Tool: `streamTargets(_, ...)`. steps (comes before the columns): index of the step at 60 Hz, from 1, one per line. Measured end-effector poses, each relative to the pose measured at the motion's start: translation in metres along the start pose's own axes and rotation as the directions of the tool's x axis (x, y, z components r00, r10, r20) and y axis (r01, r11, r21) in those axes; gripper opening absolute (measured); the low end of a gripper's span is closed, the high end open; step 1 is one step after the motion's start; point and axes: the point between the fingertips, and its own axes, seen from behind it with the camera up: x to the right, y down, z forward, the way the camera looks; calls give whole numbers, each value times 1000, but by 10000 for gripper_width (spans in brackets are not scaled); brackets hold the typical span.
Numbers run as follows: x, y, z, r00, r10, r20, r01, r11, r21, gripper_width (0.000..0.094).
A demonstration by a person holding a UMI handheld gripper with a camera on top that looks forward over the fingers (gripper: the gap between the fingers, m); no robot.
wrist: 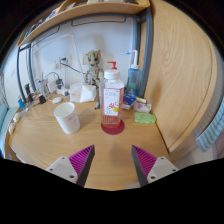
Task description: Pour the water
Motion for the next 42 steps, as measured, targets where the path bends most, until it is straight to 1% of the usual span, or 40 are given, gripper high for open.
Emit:
streamTargets(7,18,1,-40,1000,-13,4,13,1000,-21,743)
streamTargets(12,30,-6,-64,1000,-29,1,29,1000,-11,744)
streamTargets(19,46,-22,-88,1000,-15,18,14,999,28,745)
streamTargets(35,72,-30,-124,998,-36,54,33,998,58,743)
streamTargets(42,84,-26,-129,997,-37,62,34,998,53,742)
